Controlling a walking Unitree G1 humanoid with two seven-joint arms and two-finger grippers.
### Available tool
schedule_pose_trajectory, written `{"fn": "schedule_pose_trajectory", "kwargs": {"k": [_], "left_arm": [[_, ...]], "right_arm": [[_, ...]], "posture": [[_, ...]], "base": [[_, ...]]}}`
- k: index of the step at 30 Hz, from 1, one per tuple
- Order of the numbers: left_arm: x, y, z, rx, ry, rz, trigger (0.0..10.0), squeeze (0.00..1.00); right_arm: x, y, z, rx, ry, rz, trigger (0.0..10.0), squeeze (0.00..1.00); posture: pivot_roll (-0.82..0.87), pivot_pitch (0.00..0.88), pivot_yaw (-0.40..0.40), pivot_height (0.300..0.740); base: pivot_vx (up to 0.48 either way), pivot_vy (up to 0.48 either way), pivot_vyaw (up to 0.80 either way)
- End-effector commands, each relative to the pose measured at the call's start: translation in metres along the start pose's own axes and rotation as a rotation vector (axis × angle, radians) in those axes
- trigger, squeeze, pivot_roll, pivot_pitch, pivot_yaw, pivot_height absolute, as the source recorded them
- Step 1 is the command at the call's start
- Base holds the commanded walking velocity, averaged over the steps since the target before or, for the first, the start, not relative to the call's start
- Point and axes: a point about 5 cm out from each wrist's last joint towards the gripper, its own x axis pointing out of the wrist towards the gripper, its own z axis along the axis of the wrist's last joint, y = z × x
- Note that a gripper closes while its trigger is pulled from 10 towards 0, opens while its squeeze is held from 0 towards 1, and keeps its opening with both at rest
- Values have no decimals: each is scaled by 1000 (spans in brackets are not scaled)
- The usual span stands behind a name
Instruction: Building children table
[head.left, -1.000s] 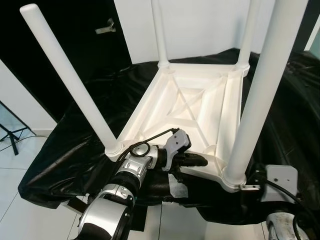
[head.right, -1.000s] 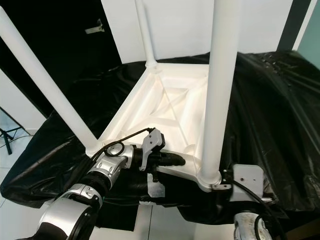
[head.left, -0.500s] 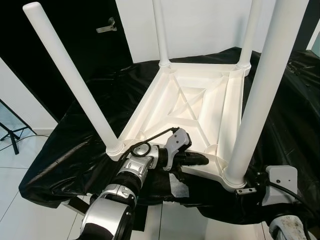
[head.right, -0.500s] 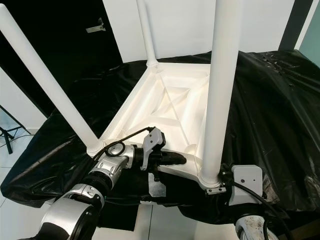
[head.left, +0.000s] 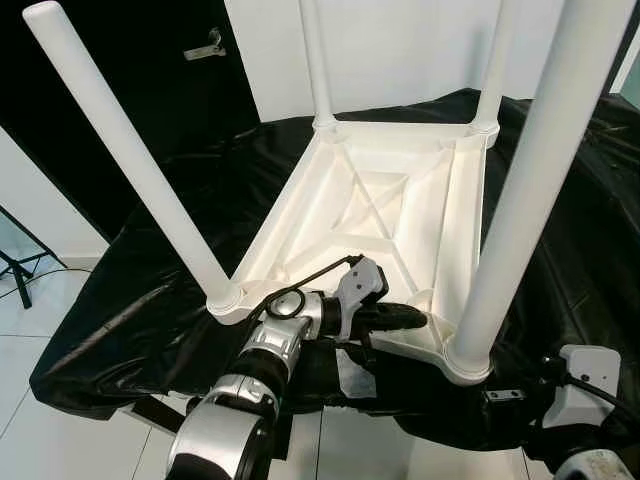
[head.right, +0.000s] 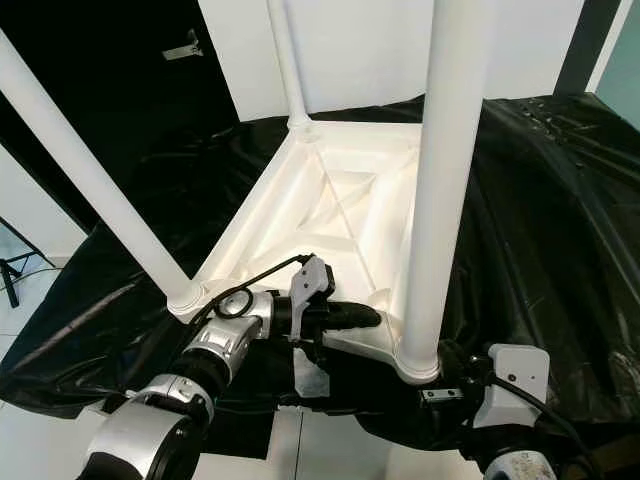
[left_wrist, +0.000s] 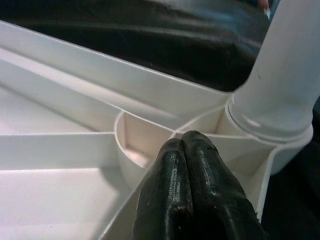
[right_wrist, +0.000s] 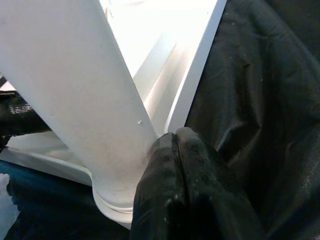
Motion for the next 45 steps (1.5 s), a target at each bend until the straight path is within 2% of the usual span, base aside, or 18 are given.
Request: {"fn": "schedule_pose_trajectory", "kwargs": {"k": [1, 4, 7, 10, 11, 12, 13, 17, 19, 20, 22, 25, 27, 31, 35, 38, 45], "left_arm": [[-6, 1, -27, -93, 54, 291, 10000, 0], [-9, 3, -21, -119, -30, 302, 10000, 0], [-13, 4, -19, -112, -48, 319, 10000, 0], [-22, 6, -17, -108, -68, 334, 10000, 0], [-22, 6, -17, -108, -68, 334, 10000, 0], [-35, 7, -17, -102, -81, 339, 10000, 0], [-35, 7, -17, -102, -81, 339, 10000, 0], [-58, 3, -18, -108, -131, 328, 10000, 0], [-62, 1, -16, -109, -154, 322, 10000, 0], [-72, -5, -8, -130, -236, 279, 10000, 0], [-77, -10, -2, -142, -280, 240, 10000, 0], [-81, -14, 2, -143, -298, 210, 10000, 0], [-89, -18, 4, -150, -303, 180, 10000, 0], [-105, -25, -7, -127, -200, 161, 10000, 0], [-111, -30, -15, -125, -143, 135, 10000, 0], [-124, -44, -28, -139, -19, 35, 10000, 0], [-119, -42, -30, -92, 61, 3, 10000, 0]], "right_arm": [[3, 15, -8, 64, 22, 68, 10000, 0], [4, 16, -10, 128, 45, 122, 10000, 0], [1, 13, -7, 165, 52, 178, 10000, 0], [0, 7, -5, 194, 42, 166, 10000, 0], [0, 7, -5, 194, 42, 166, 10000, 0], [-2, 7, -6, 180, 36, 158, 10000, 0], [-2, 7, -6, 180, 36, 158, 10000, 0], [-4, 8, -9, 158, 31, 137, 10000, 0], [-4, 8, -9, 153, 29, 130, 10000, 0], [-4, 4, -8, 150, 16, 104, 10000, 0], [-4, 1, -6, 152, 7, 93, 10000, 0], [-4, -2, -5, 153, 4, 88, 10000, 0], [-4, -5, -5, 147, -1, 64, 10000, 0], [-4, -9, -6, 136, -13, 1, 10000, 0], [-4, -10, -8, 136, -11, -8, 10000, 0], [-5, -12, -10, 138, -3, -24, 10000, 0], [-3, -11, -8, 142, -15, -28, 10000, 0]], "posture": [[-265, 27, 113, 740], [-259, 24, 109, 740], [-256, 22, 106, 740], [-253, 19, 102, 740], [-253, 19, 102, 740], [-254, 18, 101, 740], [-254, 18, 101, 740], [-253, 15, 97, 740], [-254, 14, 97, 740], [-252, 12, 92, 740], [-251, 12, 91, 740], [-249, 12, 89, 740], [-244, 11, 86, 740], [-237, 13, 81, 740], [-235, 14, 80, 740], [-233, 17, 77, 740], [-240, 22, 75, 740]], "base": [[0, 0, 0], [0, 0, 0], [0, 0, 0], [0, 0, 0], [0, 0, 0], [0, 0, 0], [0, 0, 0], [0, 0, 0], [0, 0, 0], [0, 0, 0], [0, 0, 0], [0, 0, 0], [0, 0, 0], [0, 0, 0], [0, 0, 0], [0, 0, 0], [0, 0, 0]]}}
